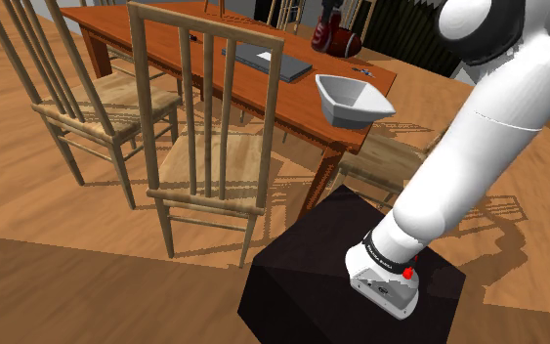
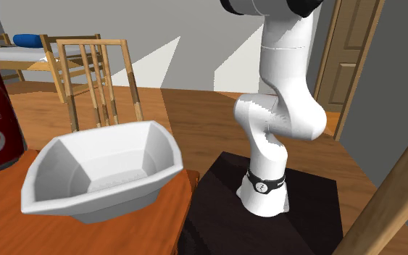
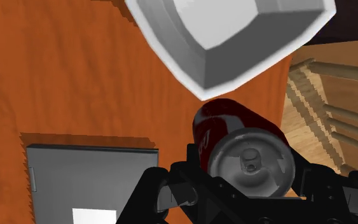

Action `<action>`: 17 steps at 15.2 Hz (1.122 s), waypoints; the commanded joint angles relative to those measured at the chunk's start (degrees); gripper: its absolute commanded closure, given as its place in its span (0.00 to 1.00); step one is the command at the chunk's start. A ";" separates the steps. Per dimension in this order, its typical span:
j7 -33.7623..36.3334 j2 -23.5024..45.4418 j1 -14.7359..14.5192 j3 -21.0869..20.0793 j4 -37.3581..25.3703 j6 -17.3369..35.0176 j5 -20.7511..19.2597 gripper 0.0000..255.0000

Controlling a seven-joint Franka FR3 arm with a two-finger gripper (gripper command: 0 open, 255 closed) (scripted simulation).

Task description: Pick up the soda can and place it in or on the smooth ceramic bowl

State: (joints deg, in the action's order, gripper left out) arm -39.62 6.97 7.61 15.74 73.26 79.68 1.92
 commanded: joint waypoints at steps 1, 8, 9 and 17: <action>-0.86 -5.22 0.06 0.35 6.55 1.51 -1.43 1.00; -3.77 -19.00 1.53 1.53 19.84 1.64 -5.52 1.00; -4.25 -20.78 1.84 1.73 21.30 1.41 -6.09 1.00; -4.83 -26.25 2.71 2.07 30.65 5.54 -7.75 1.00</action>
State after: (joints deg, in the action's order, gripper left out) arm -44.52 -18.81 10.27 17.83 102.73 84.44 -5.71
